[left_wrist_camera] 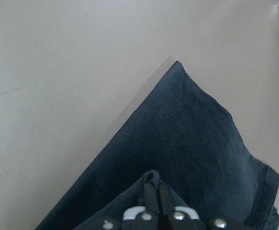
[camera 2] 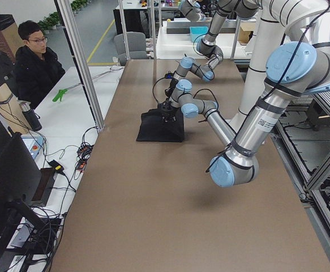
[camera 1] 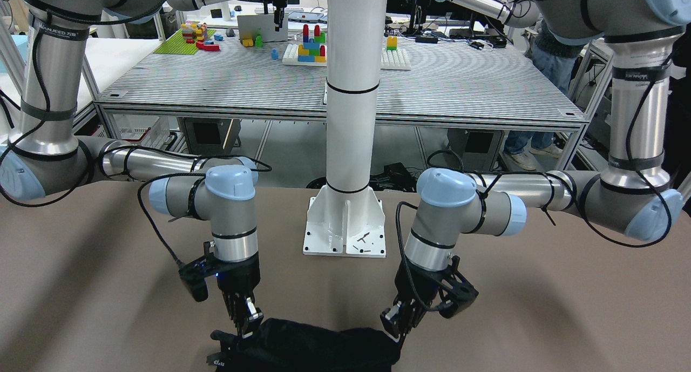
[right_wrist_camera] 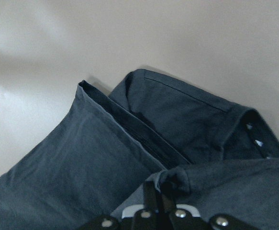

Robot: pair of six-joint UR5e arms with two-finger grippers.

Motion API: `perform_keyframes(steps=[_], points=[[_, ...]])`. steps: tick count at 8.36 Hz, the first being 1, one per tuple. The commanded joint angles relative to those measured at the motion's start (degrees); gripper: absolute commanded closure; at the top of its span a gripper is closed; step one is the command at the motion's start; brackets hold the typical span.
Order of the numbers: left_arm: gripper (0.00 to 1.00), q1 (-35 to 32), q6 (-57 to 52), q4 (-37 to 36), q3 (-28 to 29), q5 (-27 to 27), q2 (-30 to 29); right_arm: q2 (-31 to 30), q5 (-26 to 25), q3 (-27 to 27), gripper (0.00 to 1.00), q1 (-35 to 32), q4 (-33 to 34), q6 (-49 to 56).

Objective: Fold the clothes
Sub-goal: 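Lift the near edge with both grippers and fold it away from the robot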

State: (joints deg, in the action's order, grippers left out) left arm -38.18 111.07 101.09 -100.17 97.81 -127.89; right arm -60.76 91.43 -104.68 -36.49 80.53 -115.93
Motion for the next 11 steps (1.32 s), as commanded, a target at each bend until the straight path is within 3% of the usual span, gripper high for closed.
perform_keyframes(steps=[1, 2, 3, 4, 8, 11], points=[[1.0, -3.0, -1.6, 12.6, 20.3, 0.8, -7.6, 7.7, 1.1, 19.8, 1.0, -4.6, -11.8, 7.5], [0.98, -4.4, -3.6, 19.1, 29.9, 0.8, -11.4, 12.4, 4.1, 29.4, 0.87, -8.5, -16.9, 11.4], [0.5, -6.4, -8.0, 25.5, 40.0, 0.8, -15.2, 17.3, 7.6, 36.9, 0.07, -11.7, -18.2, 18.7], [0.06, -7.6, -13.5, 26.9, 41.6, 0.8, -15.5, 17.8, 7.6, 37.9, 0.05, -11.8, -18.2, 26.7], [0.06, -9.5, -14.3, 26.6, 39.0, 2.7, -15.5, 17.4, 8.7, 37.6, 0.05, -14.6, -18.2, 29.6], [0.06, -8.6, -13.9, 26.5, 37.5, 2.7, -15.5, 14.8, 8.7, 34.0, 0.05, -13.8, -18.1, 31.1]])
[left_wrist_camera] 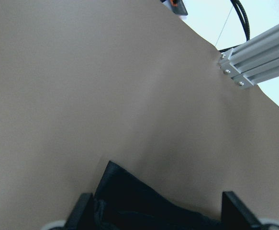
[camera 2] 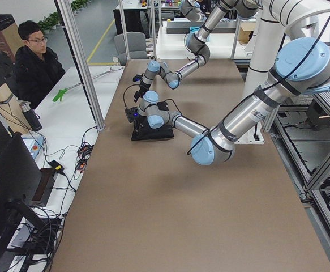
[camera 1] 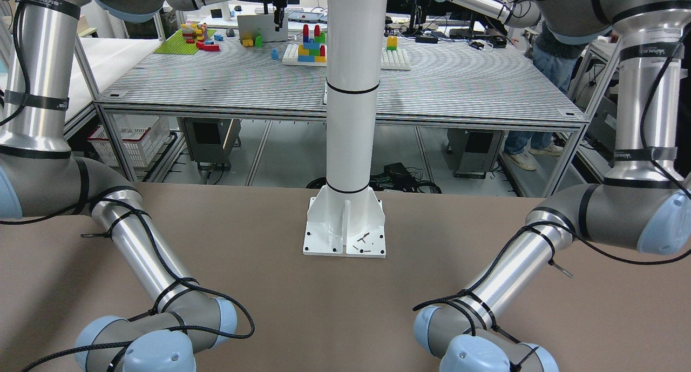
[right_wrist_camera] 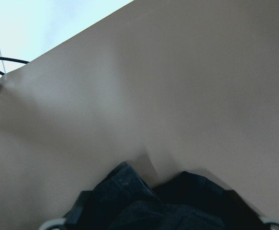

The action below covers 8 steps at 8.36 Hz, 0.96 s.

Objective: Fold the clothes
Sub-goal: 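Lower the folded edge onto the shirt and open both grippers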

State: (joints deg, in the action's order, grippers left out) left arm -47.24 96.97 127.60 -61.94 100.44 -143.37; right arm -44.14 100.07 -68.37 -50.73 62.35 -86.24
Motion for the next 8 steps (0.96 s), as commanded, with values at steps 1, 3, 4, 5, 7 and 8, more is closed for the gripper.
perform_keyframes(steps=[1, 3, 4, 5, 7, 8], points=[[0.06, 0.4, 0.1, -0.3, -2.6, 0.5, 0.4, -2.4, -0.1, -3.3, 0.05, 1.7, 0.2, 3.7], [0.06, 0.1, 0.1, -1.3, -4.8, 2.8, 1.2, -2.0, -0.4, -2.3, 0.05, 4.4, 2.9, 14.2], [0.06, 0.0, 0.1, -1.3, -5.2, 2.9, 1.3, -0.7, -0.8, -1.1, 0.05, 5.6, 7.0, 18.3], [0.06, -0.1, 0.1, -1.3, -5.2, 2.9, 1.6, 3.6, -2.3, 4.2, 0.05, 6.5, 8.2, 20.5], [0.06, -0.9, -0.2, -1.4, -5.2, 3.0, 2.1, 7.5, -5.5, 10.7, 0.05, 6.8, 8.2, 25.1], [0.06, -0.9, -0.4, -1.3, -5.1, 3.0, 2.8, 7.7, -6.2, 11.8, 0.05, 6.7, 8.0, 26.2]])
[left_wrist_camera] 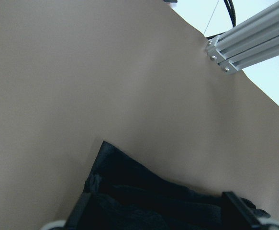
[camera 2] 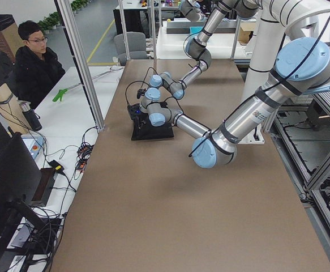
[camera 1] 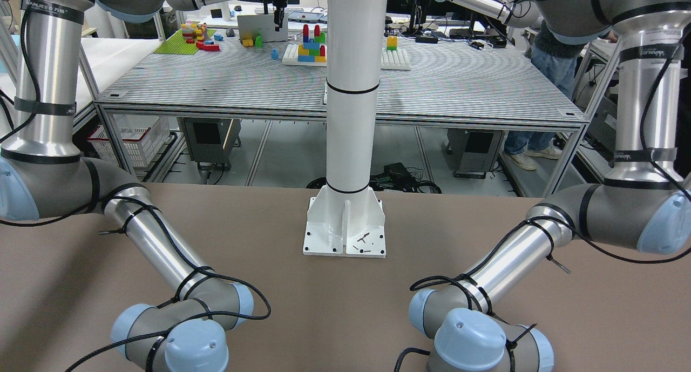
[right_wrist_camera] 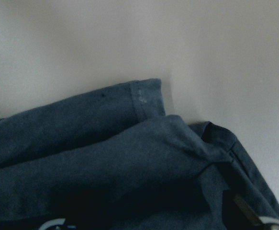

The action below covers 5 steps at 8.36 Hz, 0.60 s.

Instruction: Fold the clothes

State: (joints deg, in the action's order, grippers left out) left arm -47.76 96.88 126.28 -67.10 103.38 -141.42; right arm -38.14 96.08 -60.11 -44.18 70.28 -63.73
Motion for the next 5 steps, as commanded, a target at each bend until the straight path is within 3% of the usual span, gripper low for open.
perform_keyframes(steps=[1, 2, 5], points=[[0.06, -0.5, -0.6, 0.2, 0.0, 0.1, 1.5, 3.1, -4.7, 5.6, 0.05, 0.1, -0.2, 3.5], [0.06, -0.5, -0.6, 0.5, -0.1, 0.0, 2.2, 4.1, -7.8, 8.7, 0.05, 0.0, -0.8, 3.1], [0.06, -0.5, -0.8, 0.8, -0.1, -0.5, 3.1, 4.8, -8.2, 9.0, 0.05, -5.2, -1.1, -5.7]])
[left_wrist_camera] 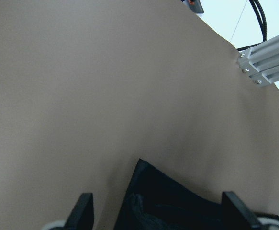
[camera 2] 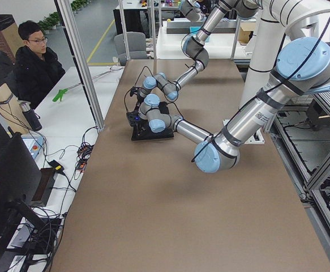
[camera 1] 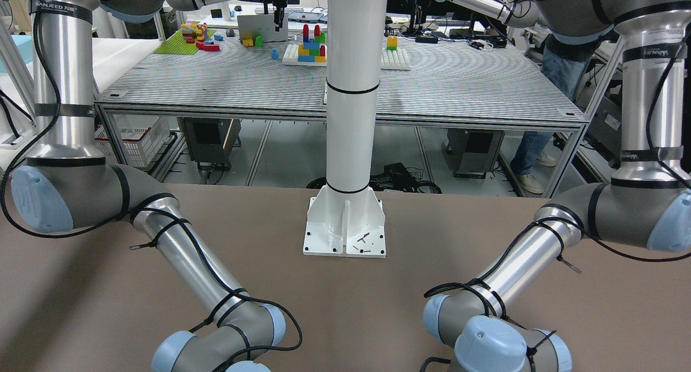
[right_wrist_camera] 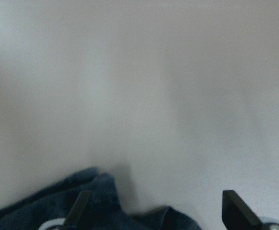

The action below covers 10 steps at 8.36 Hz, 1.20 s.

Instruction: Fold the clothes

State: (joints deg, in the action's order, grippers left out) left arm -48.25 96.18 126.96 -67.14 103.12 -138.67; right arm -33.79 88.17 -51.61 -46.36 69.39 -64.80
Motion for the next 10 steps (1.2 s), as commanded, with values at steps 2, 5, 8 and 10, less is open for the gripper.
perform_keyframes(steps=[2, 5, 8, 10], points=[[0.06, -0.5, -0.1, -0.2, -1.0, 0.2, 0.3, -4.8, 5.8, -4.1, 0.05, -7.8, -0.3, -4.6], [0.06, -4.6, -12.9, -1.1, -7.9, 3.0, 8.3, -14.9, 10.9, -11.8, 0.05, -13.1, -0.5, 13.9], [0.06, -12.4, -35.3, -3.1, -12.8, 6.4, 19.4, -23.1, 14.4, -14.1, 0.05, -21.5, -0.6, 40.6], [0.06, -19.7, -54.0, -3.3, -14.6, 6.6, 27.3, -28.5, 14.4, -14.0, 0.05, -25.8, -6.2, 53.2]])
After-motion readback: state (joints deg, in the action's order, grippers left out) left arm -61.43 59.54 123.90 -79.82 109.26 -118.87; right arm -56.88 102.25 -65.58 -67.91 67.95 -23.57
